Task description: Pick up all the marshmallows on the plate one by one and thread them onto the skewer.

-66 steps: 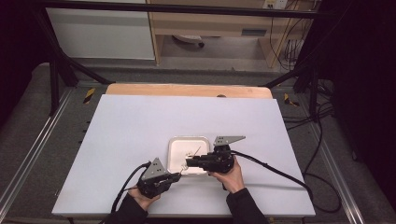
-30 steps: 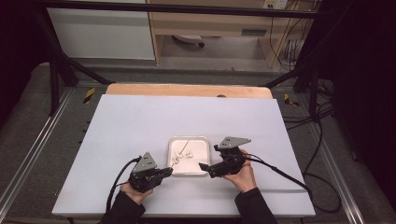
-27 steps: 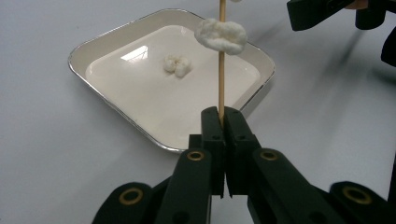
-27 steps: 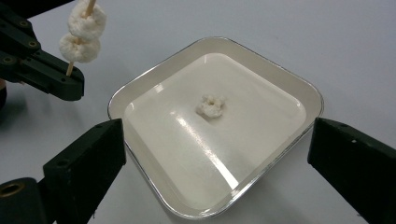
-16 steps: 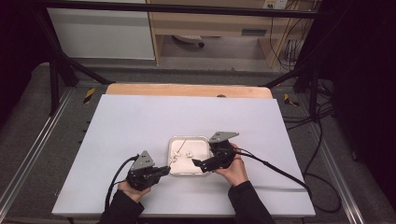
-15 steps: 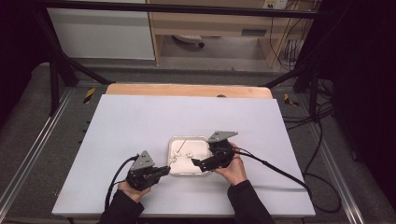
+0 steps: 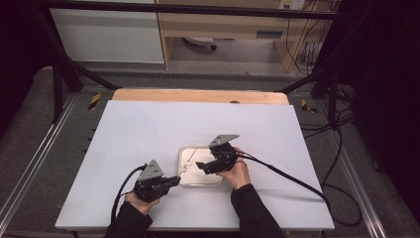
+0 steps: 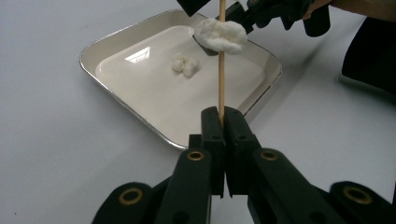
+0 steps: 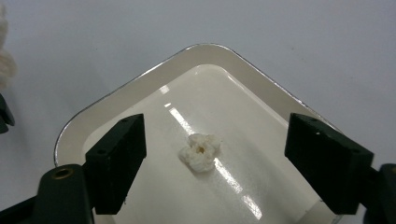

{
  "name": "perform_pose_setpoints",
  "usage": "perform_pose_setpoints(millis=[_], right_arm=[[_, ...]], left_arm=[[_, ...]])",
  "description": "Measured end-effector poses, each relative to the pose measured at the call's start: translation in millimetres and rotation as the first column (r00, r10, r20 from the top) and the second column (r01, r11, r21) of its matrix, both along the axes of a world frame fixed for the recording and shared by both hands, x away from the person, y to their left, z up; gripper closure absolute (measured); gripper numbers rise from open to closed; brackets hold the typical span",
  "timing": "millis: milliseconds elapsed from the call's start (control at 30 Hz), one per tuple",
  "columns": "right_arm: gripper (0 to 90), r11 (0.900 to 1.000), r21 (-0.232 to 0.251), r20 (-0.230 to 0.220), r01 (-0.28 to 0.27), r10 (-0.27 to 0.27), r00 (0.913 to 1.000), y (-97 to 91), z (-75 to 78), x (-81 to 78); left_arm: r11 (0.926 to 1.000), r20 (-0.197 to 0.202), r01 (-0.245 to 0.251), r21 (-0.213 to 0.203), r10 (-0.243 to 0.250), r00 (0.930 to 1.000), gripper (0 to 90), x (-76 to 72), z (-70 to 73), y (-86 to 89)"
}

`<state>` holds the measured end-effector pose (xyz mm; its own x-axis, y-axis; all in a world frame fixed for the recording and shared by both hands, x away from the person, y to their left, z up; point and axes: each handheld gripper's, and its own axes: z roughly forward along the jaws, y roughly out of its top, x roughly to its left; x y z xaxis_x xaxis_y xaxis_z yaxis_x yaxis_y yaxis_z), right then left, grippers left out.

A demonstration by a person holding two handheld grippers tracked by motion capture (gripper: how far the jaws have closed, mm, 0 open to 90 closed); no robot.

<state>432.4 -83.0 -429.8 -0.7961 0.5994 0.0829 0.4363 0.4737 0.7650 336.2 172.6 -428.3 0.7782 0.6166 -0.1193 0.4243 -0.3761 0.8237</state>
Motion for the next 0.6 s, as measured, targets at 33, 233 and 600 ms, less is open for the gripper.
perform_pose_setpoints(millis=[33,233,600], right_arm=[[26.0,1.0000,-0.006,-0.001,-0.006,0.006,1.0000,0.3,-1.5,0.9],[38.5,0.9994,-0.002,-0.005,-0.034,0.034,0.9994,3.6,-8.3,2.7],[53.1,0.9957,-0.031,-0.007,-0.088,0.088,0.9961,6.4,-17.4,4.6]], left_arm=[[1.0000,-0.001,0.000,0.000,0.000,1.0000,87.7,0.0,-0.2,-0.2],[1.0000,-0.002,0.006,0.005,-0.006,1.0000,87.7,0.0,-1.2,-1.6],[0.9999,-0.004,0.011,0.011,-0.011,0.9999,87.7,-0.3,-2.0,-3.0]])
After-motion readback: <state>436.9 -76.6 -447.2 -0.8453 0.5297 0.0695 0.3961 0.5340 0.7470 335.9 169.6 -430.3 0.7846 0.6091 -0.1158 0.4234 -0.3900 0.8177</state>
